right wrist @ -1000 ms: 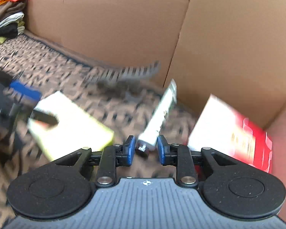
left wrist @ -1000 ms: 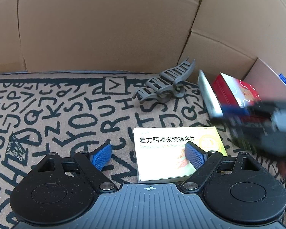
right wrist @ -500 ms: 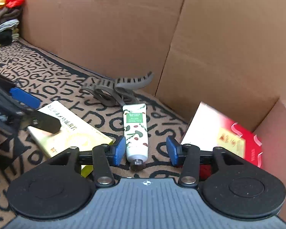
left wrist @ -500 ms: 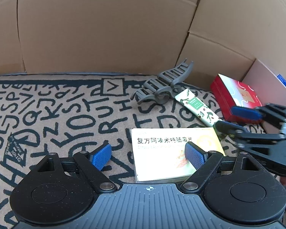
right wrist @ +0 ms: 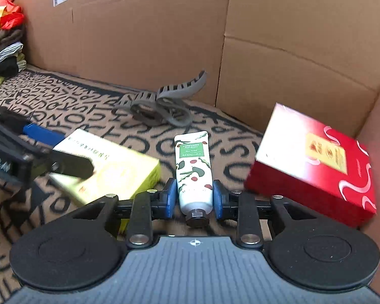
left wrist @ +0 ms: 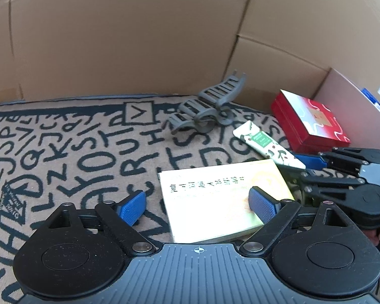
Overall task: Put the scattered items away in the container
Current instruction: 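Lift the hand cream tube with the right tool while the left tool lifts the yellow-green box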
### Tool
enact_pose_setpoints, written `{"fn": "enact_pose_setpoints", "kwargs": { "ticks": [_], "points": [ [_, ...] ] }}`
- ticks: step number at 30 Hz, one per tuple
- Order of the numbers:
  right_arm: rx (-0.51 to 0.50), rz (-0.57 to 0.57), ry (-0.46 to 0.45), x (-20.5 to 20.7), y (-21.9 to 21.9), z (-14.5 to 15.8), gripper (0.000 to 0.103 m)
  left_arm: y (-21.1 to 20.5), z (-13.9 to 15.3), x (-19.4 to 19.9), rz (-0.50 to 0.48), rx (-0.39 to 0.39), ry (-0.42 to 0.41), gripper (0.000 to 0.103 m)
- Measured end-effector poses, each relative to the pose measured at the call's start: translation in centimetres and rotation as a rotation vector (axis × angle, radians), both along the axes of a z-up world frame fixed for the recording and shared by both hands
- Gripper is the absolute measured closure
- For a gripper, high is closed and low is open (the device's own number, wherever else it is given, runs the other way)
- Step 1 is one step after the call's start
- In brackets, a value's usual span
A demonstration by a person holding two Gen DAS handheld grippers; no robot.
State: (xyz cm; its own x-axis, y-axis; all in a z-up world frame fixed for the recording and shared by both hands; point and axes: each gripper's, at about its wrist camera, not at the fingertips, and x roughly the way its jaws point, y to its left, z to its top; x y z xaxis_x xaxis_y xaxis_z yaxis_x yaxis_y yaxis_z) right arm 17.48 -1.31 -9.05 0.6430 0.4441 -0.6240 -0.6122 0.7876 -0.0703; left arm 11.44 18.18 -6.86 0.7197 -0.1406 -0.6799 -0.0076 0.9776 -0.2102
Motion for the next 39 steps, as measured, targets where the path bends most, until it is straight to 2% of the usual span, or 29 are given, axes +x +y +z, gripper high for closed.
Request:
{"fn": "enact_pose_setpoints", "kwargs": {
  "ticks": [2, 5, 14, 17, 19, 21, 23, 24, 25, 27, 32, 35, 37, 38, 39],
  "points": [
    [0.013, -0.007, 0.011, -1.0, -1.0, -0.1, 0.07, -0.6, 0.1, -0.2, -0.03, 0.015, -0.01, 0.019],
    [0.031, -0.024, 0.023, -2.5, -2.4, -0.2, 0.069, -1.4, 0.0, -0.4, -0.066, 0.029, -0.022, 0.02],
    [0.047, -0.053, 0.024, -7.4, -5.2, -0.4, 0.069, -2.8, -0.4, -3.1, -0.071, -0.041, -0.004, 0.02],
    [0.032, -0.063, 0.013, -7.7, -5.4, -0.2, 0.065, -3.5, -0.1, -3.8, -0.092, 0.016, 0.011, 0.017],
    [0.021, -0.077, 0.005, -7.7, -5.3, -0.1, 0.057, -3.9, 0.0, -4.3, -0.105, 0.057, 0.021, 0.017],
    [0.017, -0.086, -0.004, -7.9, -5.3, -0.1, 0.052, -3.5, 0.6, -4.2, -0.084, 0.091, 0.001, 0.016],
    [0.022, -0.088, -0.006, -8.0, -5.5, -0.2, 0.048, -3.3, 1.3, -3.9, -0.107, 0.107, -0.043, 0.012],
    [0.026, -0.092, -0.005, -8.1, -5.6, -0.3, 0.045, -3.3, 1.6, -3.7, -0.12, 0.114, -0.066, 0.008],
    [0.031, -0.098, -0.004, -8.0, -5.7, -0.4, 0.043, -3.4, 1.6, -3.2, -0.154, 0.118, -0.075, 0.004],
    [0.049, -0.11, 0.009, -8.0, -6.0, -0.4, 0.043, -3.8, 1.7, -2.1, -0.229, 0.126, -0.088, 0.003],
    [0.08, -0.125, 0.027, -7.9, -6.3, -0.4, 0.043, -6.1, 0.4, 0.1, -0.361, 0.206, -0.029, 0.003],
    [0.08, -0.115, 0.021, -7.7, -5.9, -0.5, 0.043, -6.4, -0.9, 0.7, -0.336, 0.233, 0.023, 0.005],
    [0.081, -0.103, 0.018, -7.6, -5.5, -0.6, 0.044, -5.9, -1.1, 0.5, -0.293, 0.187, 0.045, 0.007],
    [0.083, -0.099, 0.018, -7.5, -5.4, -0.6, 0.047, -5.6, -1.1, 0.3, -0.271, 0.171, 0.053, 0.008],
    [0.086, -0.095, 0.018, -7.4, -5.3, -0.7, 0.054, -5.6, -1.0, -0.1, -0.247, 0.171, 0.062, 0.012]
  ]
}}
